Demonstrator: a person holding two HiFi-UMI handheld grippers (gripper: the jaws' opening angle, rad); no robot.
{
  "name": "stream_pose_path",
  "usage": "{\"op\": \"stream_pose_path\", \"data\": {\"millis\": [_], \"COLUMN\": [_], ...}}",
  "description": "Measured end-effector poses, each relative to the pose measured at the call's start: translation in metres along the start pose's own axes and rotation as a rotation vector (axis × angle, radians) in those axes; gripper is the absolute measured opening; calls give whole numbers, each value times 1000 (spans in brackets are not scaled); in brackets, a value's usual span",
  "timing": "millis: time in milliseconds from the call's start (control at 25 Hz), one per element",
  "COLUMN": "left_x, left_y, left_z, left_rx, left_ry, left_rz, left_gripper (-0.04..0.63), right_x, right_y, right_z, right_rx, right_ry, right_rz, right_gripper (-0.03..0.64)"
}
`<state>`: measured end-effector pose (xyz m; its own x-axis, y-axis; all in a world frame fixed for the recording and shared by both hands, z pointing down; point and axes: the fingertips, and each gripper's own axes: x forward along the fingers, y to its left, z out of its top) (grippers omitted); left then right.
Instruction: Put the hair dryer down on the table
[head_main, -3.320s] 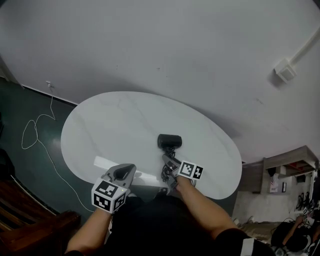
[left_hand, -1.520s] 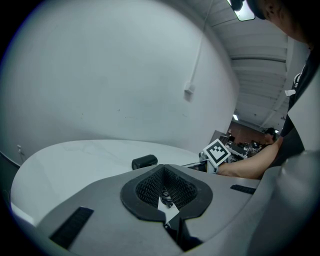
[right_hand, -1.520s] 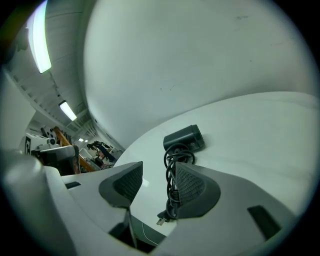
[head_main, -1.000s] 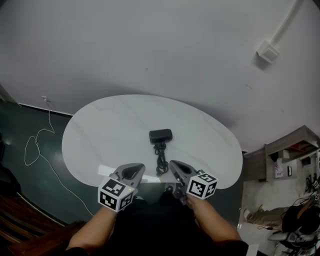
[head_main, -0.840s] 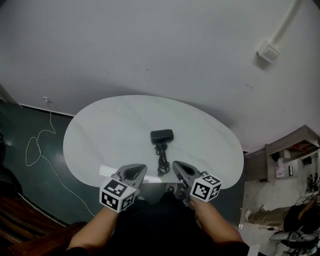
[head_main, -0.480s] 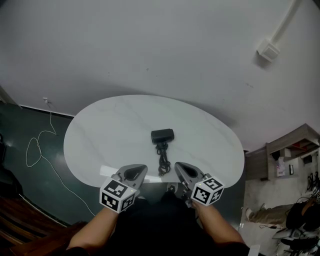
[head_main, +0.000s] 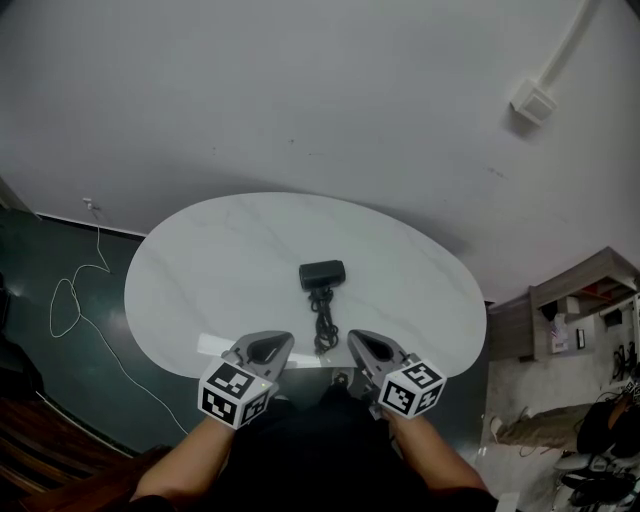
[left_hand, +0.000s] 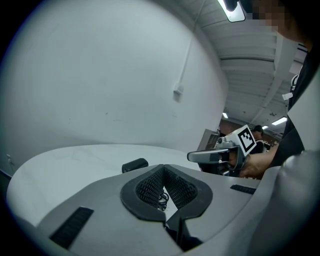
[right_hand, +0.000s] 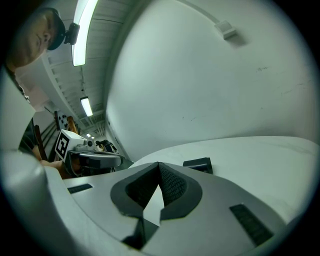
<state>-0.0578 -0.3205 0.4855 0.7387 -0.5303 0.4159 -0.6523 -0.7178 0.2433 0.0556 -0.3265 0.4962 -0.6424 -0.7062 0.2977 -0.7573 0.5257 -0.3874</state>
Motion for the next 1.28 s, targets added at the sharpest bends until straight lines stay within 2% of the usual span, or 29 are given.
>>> {"op": "stream_pose_path", "data": {"millis": [1280], "left_x": [6], "left_y": [-4], "left_z": [5], "left_rx": [-10], "left_ry": [-13], "left_rz": [-3], "left_gripper": [11], "right_x": [-1], "right_y": [-4], "right_z": [1], "right_rx": [-7], "right_ry": [11], "right_rz": [1], "right_gripper": [8]}}
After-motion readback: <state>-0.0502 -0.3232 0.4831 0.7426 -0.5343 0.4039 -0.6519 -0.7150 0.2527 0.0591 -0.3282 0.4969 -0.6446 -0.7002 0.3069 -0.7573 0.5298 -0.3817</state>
